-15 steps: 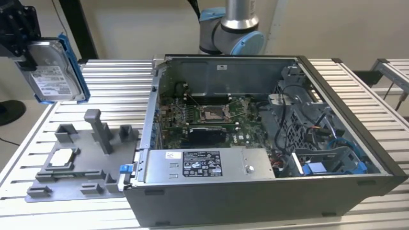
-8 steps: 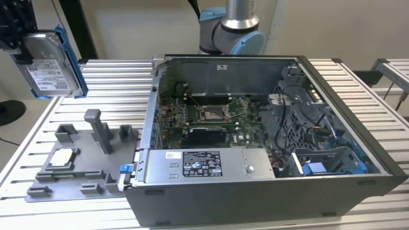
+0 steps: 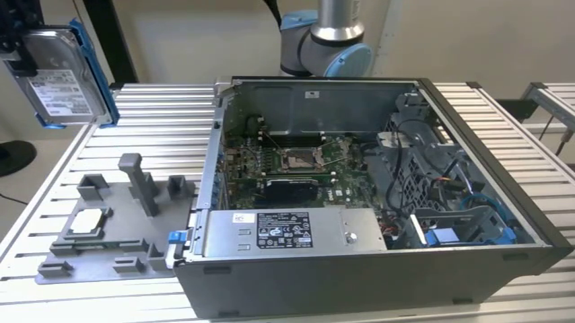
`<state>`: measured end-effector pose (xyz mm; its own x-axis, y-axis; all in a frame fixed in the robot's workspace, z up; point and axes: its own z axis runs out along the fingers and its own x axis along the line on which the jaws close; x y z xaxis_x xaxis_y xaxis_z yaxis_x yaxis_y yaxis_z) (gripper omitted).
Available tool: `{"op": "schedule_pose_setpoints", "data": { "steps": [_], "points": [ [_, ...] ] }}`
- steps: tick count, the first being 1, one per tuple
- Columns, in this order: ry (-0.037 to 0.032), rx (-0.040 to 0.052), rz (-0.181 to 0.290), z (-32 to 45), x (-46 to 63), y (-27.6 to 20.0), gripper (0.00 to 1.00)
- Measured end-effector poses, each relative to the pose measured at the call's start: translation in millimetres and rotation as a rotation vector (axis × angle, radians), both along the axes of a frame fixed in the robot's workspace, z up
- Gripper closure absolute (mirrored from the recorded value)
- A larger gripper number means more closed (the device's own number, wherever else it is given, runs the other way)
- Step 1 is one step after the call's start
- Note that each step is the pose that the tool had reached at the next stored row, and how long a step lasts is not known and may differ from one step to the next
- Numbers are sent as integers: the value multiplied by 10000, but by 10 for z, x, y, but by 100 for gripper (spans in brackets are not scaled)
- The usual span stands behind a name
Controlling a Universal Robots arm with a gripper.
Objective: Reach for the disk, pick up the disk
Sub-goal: 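Pick up the disk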
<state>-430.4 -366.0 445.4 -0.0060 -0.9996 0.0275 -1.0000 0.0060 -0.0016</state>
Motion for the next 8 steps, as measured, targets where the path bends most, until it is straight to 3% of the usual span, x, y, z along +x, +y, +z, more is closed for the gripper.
{"op": "schedule_pose_setpoints", "data": {
  "steps": [8],
  "points": [
    [0,0,0,246,0,0,100]
  ]
}}
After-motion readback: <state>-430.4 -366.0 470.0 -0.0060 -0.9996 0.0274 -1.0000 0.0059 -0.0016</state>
